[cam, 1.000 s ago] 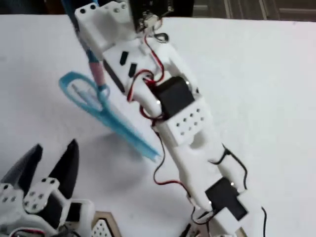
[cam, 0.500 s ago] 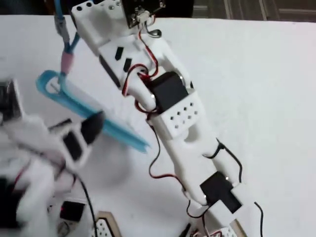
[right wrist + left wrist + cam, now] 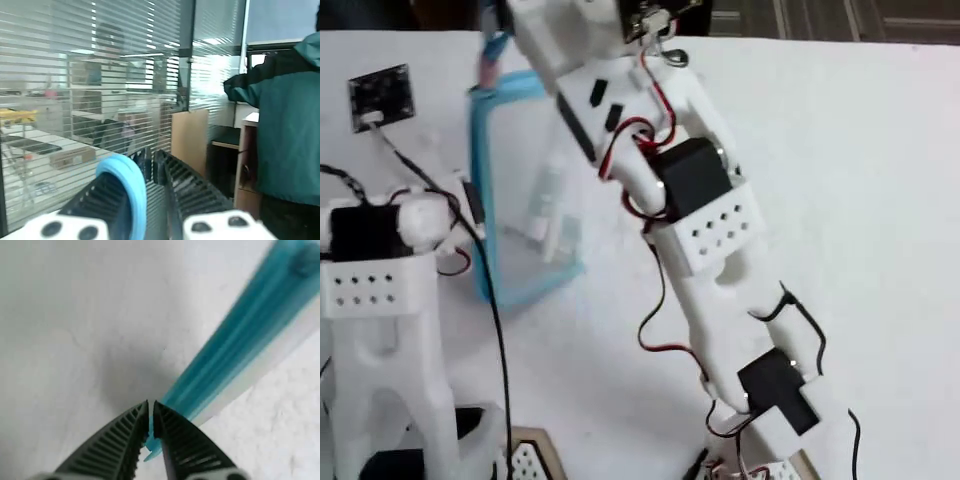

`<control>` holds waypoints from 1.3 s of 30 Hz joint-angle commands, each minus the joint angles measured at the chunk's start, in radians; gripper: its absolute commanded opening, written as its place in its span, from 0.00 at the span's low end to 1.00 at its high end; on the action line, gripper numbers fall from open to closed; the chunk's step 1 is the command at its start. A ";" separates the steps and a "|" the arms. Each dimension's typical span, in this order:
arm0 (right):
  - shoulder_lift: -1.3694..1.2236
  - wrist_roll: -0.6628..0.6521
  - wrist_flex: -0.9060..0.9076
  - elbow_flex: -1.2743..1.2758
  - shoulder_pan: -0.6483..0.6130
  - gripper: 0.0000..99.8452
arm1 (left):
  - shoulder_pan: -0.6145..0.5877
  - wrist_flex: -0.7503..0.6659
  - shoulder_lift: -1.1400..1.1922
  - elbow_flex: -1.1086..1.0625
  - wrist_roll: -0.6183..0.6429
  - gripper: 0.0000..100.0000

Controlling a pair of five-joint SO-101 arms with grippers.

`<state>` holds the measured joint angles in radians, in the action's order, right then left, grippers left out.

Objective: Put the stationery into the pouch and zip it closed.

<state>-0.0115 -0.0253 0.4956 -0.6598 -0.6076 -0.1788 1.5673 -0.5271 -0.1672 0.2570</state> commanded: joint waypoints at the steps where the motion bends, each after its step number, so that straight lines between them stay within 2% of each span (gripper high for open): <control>1: 0.056 -0.002 0.010 -0.048 0.013 0.02 | 0.027 -0.048 -0.039 0.029 -0.054 0.02; 7: 0.058 -0.002 0.016 -0.048 0.013 0.02 | 0.128 -0.054 -0.113 0.028 -0.087 0.05; 10: 0.087 -0.008 0.016 -0.048 0.013 0.02 | 0.125 -0.107 -0.128 0.028 -0.118 0.20; 12: 0.111 -0.009 0.018 -0.048 0.013 0.02 | 0.111 -0.112 -0.131 0.052 -0.066 0.29; 13: 0.124 -0.009 0.019 -0.043 0.013 0.02 | 0.114 -0.095 -0.133 0.077 -0.041 0.29; 18: 0.154 -0.009 0.088 -0.041 0.013 0.02 | 0.254 -0.029 -0.136 0.164 -0.002 0.29; 20: 0.157 -0.009 0.088 -0.048 0.016 0.02 | 0.297 -0.020 -0.136 0.187 0.061 0.29; 23: 0.168 -0.009 0.093 -0.048 0.018 0.02 | 0.308 -0.060 -0.127 0.164 0.130 0.29; 27: 0.183 -0.009 0.090 -0.048 0.016 0.02 | 0.357 -0.152 -0.119 0.054 0.152 0.30; 39: 0.205 -0.006 0.088 -0.051 0.016 0.02 | 0.387 -0.147 -0.127 0.037 0.161 0.30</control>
<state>0.1419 -0.0269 0.5877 -0.6659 -0.5938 0.1972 1.4262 -0.6375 -0.1320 0.4120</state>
